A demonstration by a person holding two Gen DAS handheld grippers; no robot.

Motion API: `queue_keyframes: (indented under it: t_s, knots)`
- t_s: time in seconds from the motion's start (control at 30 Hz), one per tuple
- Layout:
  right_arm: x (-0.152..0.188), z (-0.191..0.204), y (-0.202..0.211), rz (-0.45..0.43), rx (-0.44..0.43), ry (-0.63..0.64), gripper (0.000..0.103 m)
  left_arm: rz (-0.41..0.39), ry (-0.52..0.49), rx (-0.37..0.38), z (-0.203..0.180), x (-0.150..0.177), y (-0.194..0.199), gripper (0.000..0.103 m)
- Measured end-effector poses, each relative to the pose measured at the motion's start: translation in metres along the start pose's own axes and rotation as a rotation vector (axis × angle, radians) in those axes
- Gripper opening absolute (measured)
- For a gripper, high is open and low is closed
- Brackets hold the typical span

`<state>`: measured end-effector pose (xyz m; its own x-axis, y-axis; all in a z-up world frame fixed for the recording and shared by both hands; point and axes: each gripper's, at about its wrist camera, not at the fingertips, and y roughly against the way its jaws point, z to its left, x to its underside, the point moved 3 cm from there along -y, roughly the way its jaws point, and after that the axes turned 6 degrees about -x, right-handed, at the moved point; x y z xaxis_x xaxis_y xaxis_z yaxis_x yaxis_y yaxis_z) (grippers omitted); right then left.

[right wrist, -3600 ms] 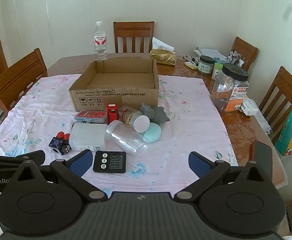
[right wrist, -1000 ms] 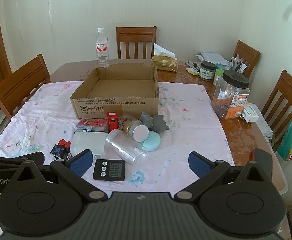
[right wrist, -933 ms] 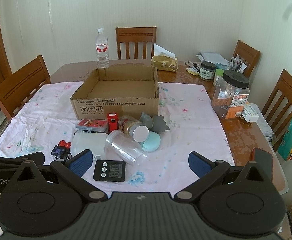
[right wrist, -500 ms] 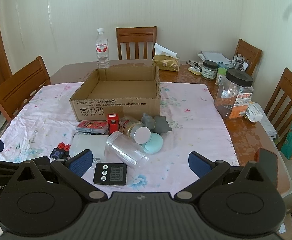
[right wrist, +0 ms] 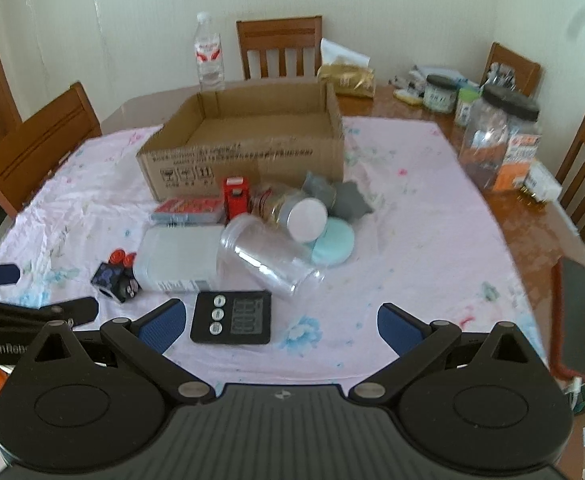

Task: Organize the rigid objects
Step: 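Grasp the black fidget cube with the left tool while the right tool grasps the black digital timer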

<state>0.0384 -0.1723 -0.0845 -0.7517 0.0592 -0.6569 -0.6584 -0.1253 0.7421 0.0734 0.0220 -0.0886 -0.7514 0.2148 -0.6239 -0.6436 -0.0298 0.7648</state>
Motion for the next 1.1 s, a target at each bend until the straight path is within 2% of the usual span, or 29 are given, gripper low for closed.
queue_keyframes:
  t_s: [0.23, 0.43, 0.7, 0.9, 1.1]
  knots:
    - [0.018, 0.005, -0.045, 0.077, -0.022, -0.017, 0.103, 0.009, -0.047, 0.048, 0.004, 0.000, -0.040, 0.103]
    - [0.032, 0.011, -0.075, 0.103, -0.015, -0.021, 0.103, 0.011, -0.078, 0.081, 0.004, 0.001, -0.068, 0.103]
    - [0.031, 0.027, -0.087, 0.098, 0.038, 0.074, 0.103, 0.027, -0.061, 0.106, 0.018, 0.003, -0.088, 0.103]
    - [0.028, 0.034, -0.091, 0.090, 0.028, 0.085, 0.103, 0.027, -0.043, 0.132, 0.042, 0.007, -0.091, 0.103]
    - [0.027, 0.035, -0.093, 0.071, 0.035, 0.079, 0.103, 0.032, -0.079, 0.154, 0.042, 0.001, -0.096, 0.103]
